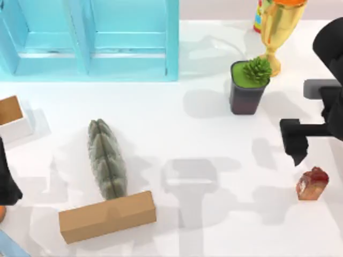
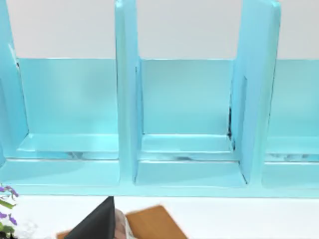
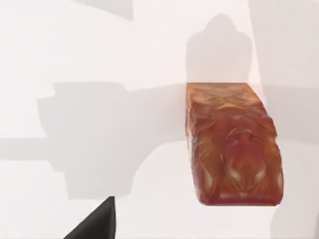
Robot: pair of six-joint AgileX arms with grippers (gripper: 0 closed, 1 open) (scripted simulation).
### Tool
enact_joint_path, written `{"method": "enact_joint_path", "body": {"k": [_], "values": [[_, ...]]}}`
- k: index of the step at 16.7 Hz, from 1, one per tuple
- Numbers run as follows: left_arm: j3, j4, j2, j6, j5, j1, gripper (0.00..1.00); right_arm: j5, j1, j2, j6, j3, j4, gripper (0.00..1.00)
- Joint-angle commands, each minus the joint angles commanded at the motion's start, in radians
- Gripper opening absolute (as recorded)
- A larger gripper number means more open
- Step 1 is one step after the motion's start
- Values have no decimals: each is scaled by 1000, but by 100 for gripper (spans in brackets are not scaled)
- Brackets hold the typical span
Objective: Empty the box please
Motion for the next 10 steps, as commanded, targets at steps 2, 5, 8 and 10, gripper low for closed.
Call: {"method": "enact_joint_path", "body": {"k": [2,5,8,10], "values": [[0,0,0,0,0,0,100,-3,-55,18,-47,54,-15,100],[0,0,0,0,0,0,100,-7,-196,70,-172,187,-59,100],[0,0,0,0,0,0,100,-9,-373,143,-336,340,-124,100],[0,0,0,0,0,0,100,-9,-495,197,-457,436,-174,100]]}}
